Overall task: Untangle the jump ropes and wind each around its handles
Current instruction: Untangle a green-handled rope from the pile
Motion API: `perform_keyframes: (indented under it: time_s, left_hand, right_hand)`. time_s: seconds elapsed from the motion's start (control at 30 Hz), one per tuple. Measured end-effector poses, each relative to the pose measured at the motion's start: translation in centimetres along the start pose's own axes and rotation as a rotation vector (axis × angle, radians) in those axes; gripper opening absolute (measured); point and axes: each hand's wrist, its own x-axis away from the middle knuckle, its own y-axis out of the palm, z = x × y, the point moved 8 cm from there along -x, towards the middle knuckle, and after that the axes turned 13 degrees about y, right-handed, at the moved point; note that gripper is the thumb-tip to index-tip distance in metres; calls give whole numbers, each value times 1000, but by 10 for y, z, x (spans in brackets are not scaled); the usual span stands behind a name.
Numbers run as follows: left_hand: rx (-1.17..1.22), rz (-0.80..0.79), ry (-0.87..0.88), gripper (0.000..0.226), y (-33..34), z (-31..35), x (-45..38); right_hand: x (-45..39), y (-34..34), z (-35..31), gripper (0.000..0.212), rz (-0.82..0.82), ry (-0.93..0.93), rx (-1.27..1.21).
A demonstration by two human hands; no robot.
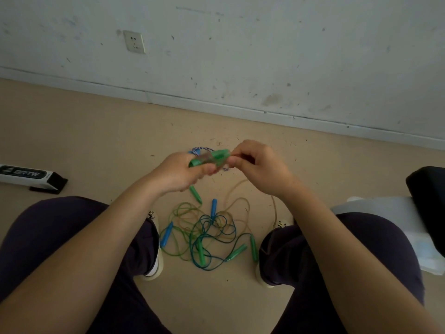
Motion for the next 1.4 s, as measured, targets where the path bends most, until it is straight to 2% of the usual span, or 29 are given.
perform_keyframes:
  time_s: [0.1, 0.17, 0.27, 0.37, 0.43, 0.5, 0.57, 0.63, 0.73, 0.9, 1.0, 1.13, 1.4]
  left_hand:
    - [71, -269, -19, 39, 24, 1, 7]
    - [112, -376, -7, 37, 33, 8, 12]
    - [126, -415, 33, 24, 32, 19, 14]
    - [103, -426, 78, 19, 30, 23, 17]
    - [94, -440, 93, 17, 30, 25, 20]
    - [111, -457, 101, 17, 31, 27, 22]
    - [147, -463, 93, 28, 31, 29, 23]
    - [151, -455, 90, 39, 29, 30, 23]
    - [130, -411, 134, 35, 24, 32, 21]
    - [195, -228, 219, 45, 10, 35, 13]
    - [273, -143, 231, 55, 5, 39, 11]
    - [374, -10, 200, 38, 4, 40, 10]
    - [280, 106, 163, 40, 1, 37, 10]
  right_hand:
    - [1, -1, 0, 8, 32, -58, 24]
    - [2, 1, 0, 7, 47, -67, 25]
    - [3, 5, 5, 9, 7, -5, -26]
    - [1, 11, 10, 16, -77, 80, -102]
    - [2, 13, 12, 13, -139, 125, -201]
    - [1, 13, 13, 19, -185, 150, -304]
    - [1, 15, 15, 20, -237, 166, -376]
    - [1, 19, 16, 13, -287, 194, -418]
    - [3, 23, 18, 4, -316, 250, -497]
    - [0, 17, 20, 20, -322, 295, -668]
    - [0, 19, 20, 29, -380, 306, -783]
    - [-1, 29, 19, 23, -426, 318, -950]
    - [-5, 33, 19, 19, -314, 293, -930]
